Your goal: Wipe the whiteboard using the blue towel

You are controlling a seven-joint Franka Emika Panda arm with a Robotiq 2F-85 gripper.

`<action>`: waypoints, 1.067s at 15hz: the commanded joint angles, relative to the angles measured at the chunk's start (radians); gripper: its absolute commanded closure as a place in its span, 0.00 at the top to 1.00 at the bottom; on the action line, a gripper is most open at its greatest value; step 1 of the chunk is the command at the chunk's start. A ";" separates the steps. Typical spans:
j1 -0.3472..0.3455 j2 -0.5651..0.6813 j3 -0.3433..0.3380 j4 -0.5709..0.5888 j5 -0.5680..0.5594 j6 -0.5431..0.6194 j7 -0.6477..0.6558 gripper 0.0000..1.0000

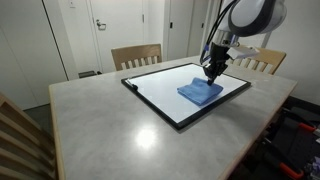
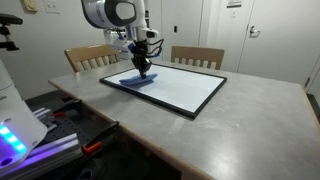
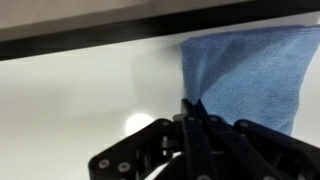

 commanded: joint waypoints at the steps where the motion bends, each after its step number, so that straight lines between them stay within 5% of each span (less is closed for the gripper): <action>1: -0.095 -0.013 0.063 0.015 0.057 -0.057 -0.147 0.01; 16: -0.307 0.021 0.091 -0.010 0.193 -0.022 -0.470 0.01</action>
